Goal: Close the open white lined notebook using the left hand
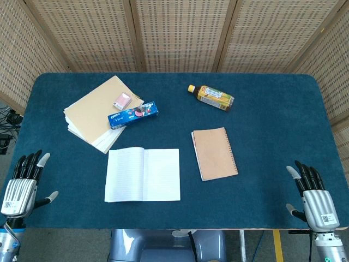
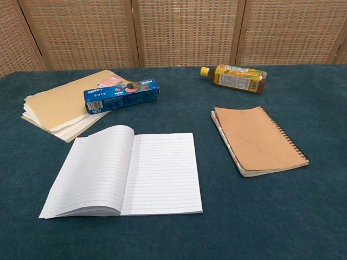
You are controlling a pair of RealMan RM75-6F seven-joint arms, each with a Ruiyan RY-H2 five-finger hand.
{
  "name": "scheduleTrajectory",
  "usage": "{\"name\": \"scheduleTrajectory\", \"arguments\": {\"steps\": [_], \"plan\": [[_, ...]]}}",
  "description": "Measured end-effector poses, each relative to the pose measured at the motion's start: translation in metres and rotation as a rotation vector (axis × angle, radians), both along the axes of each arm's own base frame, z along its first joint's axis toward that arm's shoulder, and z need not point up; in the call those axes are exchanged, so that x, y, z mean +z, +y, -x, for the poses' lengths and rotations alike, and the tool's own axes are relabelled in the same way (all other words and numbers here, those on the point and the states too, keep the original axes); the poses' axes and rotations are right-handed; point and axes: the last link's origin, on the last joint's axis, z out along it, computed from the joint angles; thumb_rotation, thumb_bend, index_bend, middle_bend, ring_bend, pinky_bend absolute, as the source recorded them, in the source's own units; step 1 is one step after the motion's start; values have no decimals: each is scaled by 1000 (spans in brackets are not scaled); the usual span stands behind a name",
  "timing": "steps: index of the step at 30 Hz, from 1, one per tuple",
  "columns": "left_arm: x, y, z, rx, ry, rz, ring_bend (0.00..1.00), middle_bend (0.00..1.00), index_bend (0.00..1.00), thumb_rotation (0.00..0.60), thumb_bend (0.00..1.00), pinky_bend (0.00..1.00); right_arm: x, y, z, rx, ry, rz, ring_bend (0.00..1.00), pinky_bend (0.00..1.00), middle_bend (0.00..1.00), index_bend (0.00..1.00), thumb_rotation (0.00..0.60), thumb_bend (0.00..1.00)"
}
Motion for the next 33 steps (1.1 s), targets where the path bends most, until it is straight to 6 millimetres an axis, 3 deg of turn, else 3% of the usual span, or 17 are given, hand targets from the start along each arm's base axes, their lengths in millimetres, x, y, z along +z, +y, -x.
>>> {"name": "scheduleTrajectory", "arguments": {"steps": [19,33], "plan": [[0,3,2,7,-4,-8,0,0,0,600,2,0,-3,1,-1,-3,10,-10,0,0,0,0,600,104],[-13,3,-1,-39,-11,78,0,0,0,600,2,0,-1,1,0,-16,-4,-7,0,0,0,0,600,104]]}}
